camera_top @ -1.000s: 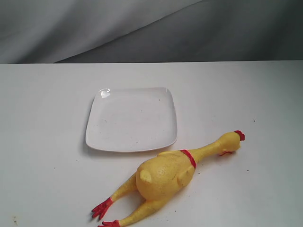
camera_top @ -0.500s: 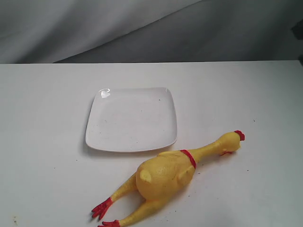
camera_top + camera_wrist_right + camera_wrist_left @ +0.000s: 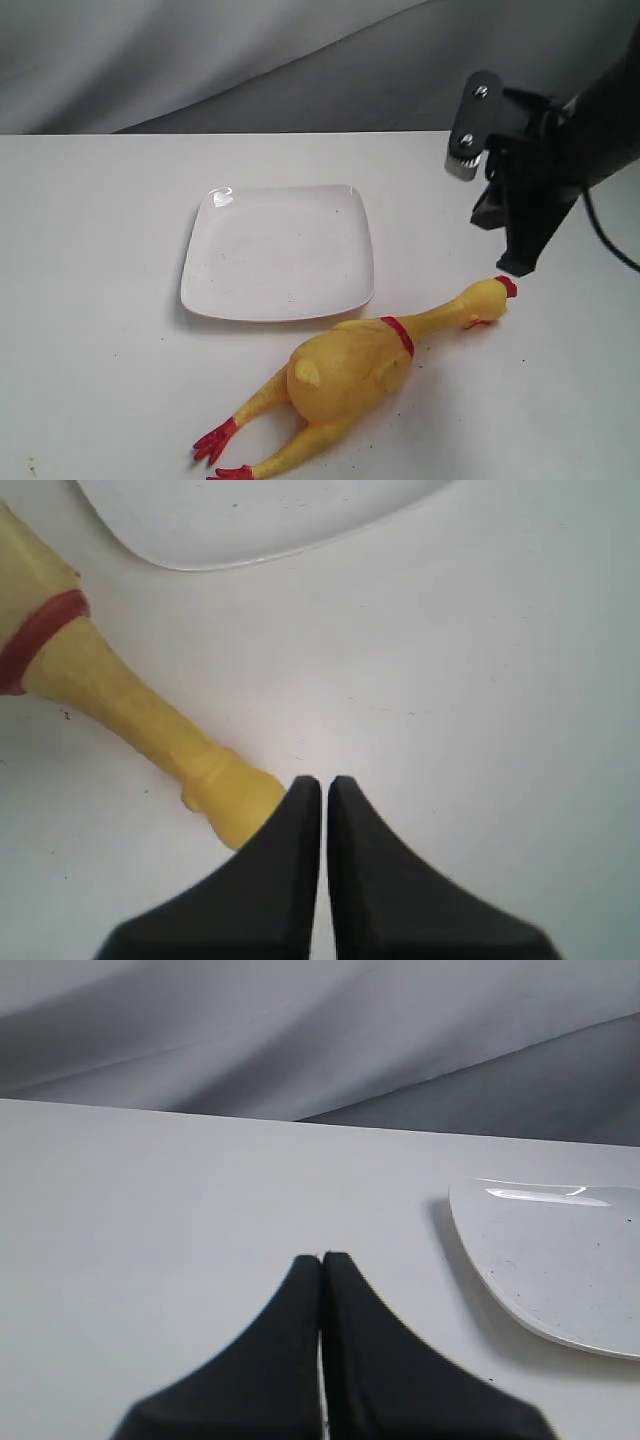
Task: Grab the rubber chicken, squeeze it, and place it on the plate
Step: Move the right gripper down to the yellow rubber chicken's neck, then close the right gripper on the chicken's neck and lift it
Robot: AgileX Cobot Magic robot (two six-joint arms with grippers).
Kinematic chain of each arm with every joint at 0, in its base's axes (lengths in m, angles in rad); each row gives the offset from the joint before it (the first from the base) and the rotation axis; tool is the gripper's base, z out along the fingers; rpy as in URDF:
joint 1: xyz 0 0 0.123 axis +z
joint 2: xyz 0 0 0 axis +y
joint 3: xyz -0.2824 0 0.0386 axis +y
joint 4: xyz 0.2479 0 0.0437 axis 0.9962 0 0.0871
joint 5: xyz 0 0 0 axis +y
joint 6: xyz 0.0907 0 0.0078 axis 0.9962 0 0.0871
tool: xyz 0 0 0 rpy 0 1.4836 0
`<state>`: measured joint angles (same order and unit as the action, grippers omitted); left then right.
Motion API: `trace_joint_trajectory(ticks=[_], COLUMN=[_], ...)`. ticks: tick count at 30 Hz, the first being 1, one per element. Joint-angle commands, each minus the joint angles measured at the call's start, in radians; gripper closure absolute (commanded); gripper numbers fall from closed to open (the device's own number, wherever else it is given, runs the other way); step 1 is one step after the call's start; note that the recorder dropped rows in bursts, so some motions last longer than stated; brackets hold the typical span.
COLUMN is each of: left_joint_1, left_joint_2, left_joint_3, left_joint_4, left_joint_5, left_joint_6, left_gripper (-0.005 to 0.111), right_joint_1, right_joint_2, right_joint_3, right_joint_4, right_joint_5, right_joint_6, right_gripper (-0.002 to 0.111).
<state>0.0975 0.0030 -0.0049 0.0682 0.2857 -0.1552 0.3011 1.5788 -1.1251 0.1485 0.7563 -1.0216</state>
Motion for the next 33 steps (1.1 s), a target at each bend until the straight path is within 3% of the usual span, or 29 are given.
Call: trace_joint_trajectory(ticks=[1,4,6,18,21,27,33], left_joint_1=[0.003,0.003,0.003,0.003,0.003,0.003,0.003], left_joint_2=[-0.003,-0.003,-0.003,-0.003,-0.003,-0.003,-0.003], left_joint_3=[0.005,0.005,0.005,0.005,0.005,0.005,0.005], left_joint_4=[-0.008,-0.008,-0.008,-0.008,-0.008,-0.008,-0.008], left_joint_5=[-0.005,-0.005,-0.005,-0.005,-0.005,-0.005,-0.005], left_joint_6=[-0.001,-0.001,-0.001,-0.001,-0.001,-0.001,-0.001], left_gripper=[0.106,0.106,0.106,0.106,0.106,0.106,0.106], right_joint_1=[0.062,0.111,0.138,0.178,0.178,0.178,0.178], right_joint_2=[0.089,0.138,0.17,0.291,0.31,0.31,0.223], right_joint_3=[-0.006,-0.006,-0.006,0.0,0.0,0.0,0.0], right_joint_4=[-0.024,-0.045,-0.061,-0.089,-0.089,-0.149,-0.219], right_joint_5=[-0.016,-0.004,0.007,0.031,0.019,0.052,0.152], right_joint_6=[-0.064,-0.077,-0.077,-0.077,-0.077,-0.068,0.069], right_gripper=[0.081,0.056,0.05,0.055,0.064,0.106,0.108])
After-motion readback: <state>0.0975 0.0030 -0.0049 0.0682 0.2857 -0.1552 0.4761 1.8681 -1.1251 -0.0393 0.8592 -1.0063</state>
